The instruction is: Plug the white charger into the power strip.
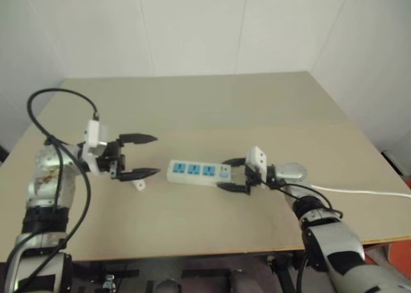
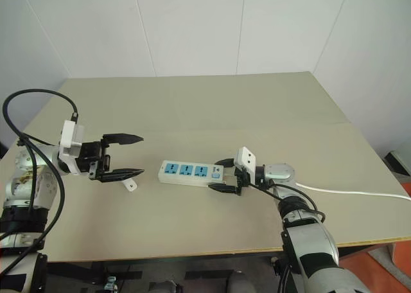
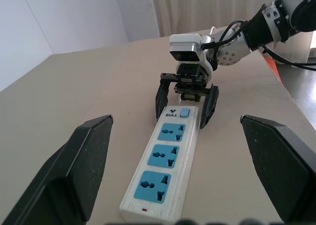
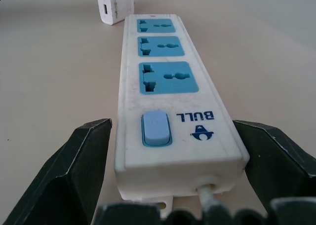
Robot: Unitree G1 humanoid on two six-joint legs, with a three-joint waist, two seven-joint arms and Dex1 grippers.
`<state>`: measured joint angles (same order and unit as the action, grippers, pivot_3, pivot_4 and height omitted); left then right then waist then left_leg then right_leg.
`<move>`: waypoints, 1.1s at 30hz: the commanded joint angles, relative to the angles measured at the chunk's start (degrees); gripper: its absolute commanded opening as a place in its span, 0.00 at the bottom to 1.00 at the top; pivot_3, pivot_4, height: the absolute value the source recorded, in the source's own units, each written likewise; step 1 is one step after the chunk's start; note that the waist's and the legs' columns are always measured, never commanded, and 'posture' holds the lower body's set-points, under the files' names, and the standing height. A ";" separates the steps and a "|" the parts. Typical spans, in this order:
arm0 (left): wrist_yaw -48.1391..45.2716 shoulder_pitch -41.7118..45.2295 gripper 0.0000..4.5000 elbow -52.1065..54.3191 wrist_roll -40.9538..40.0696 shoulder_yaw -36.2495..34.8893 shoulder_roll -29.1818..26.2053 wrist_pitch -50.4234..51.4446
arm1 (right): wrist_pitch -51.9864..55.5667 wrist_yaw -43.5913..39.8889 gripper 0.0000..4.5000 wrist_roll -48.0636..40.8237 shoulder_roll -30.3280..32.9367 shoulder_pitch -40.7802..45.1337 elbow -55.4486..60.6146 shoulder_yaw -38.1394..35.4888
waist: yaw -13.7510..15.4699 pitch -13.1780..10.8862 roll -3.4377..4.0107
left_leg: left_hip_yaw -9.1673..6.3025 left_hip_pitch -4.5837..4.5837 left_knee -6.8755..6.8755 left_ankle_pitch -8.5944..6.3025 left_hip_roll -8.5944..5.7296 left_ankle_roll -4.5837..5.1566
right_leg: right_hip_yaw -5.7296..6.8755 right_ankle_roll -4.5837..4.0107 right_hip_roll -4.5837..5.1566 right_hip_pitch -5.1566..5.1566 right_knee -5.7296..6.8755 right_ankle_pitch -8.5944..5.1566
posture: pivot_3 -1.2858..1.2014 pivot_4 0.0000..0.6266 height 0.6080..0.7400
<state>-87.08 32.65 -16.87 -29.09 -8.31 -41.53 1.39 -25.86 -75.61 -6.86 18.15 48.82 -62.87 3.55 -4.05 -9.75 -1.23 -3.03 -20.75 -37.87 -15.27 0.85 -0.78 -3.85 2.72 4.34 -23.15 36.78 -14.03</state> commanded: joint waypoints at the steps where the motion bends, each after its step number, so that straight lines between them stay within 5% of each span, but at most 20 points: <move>1: -0.16 0.99 1.00 -0.03 0.30 -0.20 -0.34 -1.08 | -0.31 0.06 0.99 -0.28 -0.39 1.64 -0.17 -1.15 | 0.00 0.00 0.00 | 0.00 0.00 0.00 0.00 0.00 0.00 | 0.00 0.00 0.00 0.00 0.00 0.00 | 0.52 0.24 1.00; 12: -0.07 0.22 1.00 -0.29 0.90 0.12 0.07 -1.75 | 1.86 0.38 0.99 -0.57 -0.97 2.04 -1.90 -1.86 | -0.01 0.00 0.00 | 0.00 0.00 0.00 0.00 0.00 0.00 | 0.00 0.00 0.00 0.00 0.00 0.00 | 0.52 0.24 1.00; 17: 0.03 -0.08 1.00 -0.26 1.21 0.36 0.22 -1.98 | 1.43 0.91 0.76 -0.23 -1.66 1.94 -2.46 -1.97 | -0.03 0.00 0.00 | 0.00 0.00 0.00 0.00 0.00 0.00 | 0.00 0.00 0.00 0.00 0.01 0.00 | 0.52 0.24 1.00; 28: 0.45 -0.63 1.00 -1.15 1.83 -0.23 -0.78 -2.46 | -0.60 1.03 0.76 0.08 -1.77 0.74 -1.41 -2.62 | -0.17 0.00 0.00 | -0.01 0.01 0.00 0.00 0.01 0.00 | -0.01 0.00 -0.01 0.00 0.02 0.00 | 0.52 0.24 1.00; 33: 5.48 0.76 1.00 -6.23 9.89 0.76 -4.78 -6.06 | -0.73 -3.97 0.76 -1.57 -0.37 -2.19 3.66 -2.91 | -0.15 0.00 0.01 | -0.02 0.01 0.01 0.00 0.01 0.00 | -0.01 0.00 -0.03 -0.02 0.01 0.00 | 0.52 0.24 1.00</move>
<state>-84.72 31.81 -22.45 -22.50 -7.60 -44.61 -3.05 -25.28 -77.79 -6.42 17.08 47.29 -62.74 1.64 -4.20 -9.75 -1.22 -3.06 -20.75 -37.87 -15.27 0.86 -0.78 -3.85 2.72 4.31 -23.16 36.79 -14.03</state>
